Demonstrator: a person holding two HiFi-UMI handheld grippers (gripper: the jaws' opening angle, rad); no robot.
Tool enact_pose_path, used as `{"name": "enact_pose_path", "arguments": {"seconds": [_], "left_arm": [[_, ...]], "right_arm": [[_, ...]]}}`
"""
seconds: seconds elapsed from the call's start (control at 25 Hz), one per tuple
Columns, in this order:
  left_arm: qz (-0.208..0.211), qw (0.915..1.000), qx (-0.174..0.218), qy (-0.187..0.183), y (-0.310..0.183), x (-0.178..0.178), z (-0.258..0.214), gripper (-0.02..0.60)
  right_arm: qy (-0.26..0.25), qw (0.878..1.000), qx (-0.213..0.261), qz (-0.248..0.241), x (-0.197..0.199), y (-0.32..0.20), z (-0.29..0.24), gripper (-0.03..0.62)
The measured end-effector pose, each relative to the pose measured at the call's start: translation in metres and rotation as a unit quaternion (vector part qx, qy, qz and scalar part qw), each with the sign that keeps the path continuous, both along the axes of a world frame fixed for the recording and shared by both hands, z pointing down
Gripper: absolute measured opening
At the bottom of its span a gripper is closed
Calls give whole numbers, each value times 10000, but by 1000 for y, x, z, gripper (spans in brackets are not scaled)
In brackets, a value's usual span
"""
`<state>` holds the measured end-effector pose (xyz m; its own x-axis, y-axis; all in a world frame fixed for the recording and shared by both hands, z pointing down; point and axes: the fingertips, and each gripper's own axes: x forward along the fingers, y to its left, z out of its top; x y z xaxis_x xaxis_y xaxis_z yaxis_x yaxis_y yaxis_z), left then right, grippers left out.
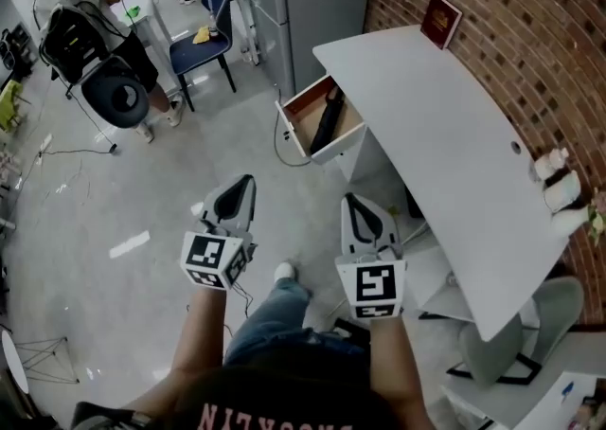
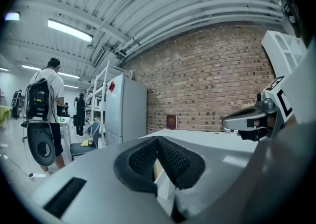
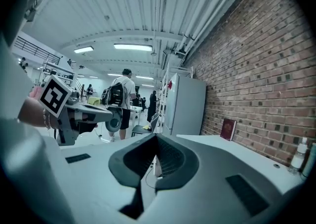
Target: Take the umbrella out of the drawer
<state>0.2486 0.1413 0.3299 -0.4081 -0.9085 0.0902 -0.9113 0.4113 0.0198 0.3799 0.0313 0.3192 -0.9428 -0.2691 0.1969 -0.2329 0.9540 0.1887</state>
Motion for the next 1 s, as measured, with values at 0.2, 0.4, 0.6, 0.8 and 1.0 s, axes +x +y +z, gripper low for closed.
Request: {"name": "enact_pose_path", "arguments": {"seconds": [0.2, 0.4, 0.6, 0.8, 1.0], "left_arm": [[340, 9994, -49, -45, -29, -88, -3, -2], [591, 9981, -118, -134, -45, -146, -4, -2], [643, 9977, -178, -69, -48, -174, 7, -2], [580, 9981, -188, 73, -57, -203, 19, -2], [593, 9979, -227, 113, -82, -241, 32, -2]], "right_arm": [[60, 9997, -71, 216, -90, -16, 2, -8], [144, 9991, -49, 403, -149, -23, 6, -8], [316, 9983, -132, 468, -177, -32, 15, -8], [424, 9973, -245, 541, -200, -54, 29, -8], [579, 9968, -123, 539, -240, -79, 47, -8]]}}
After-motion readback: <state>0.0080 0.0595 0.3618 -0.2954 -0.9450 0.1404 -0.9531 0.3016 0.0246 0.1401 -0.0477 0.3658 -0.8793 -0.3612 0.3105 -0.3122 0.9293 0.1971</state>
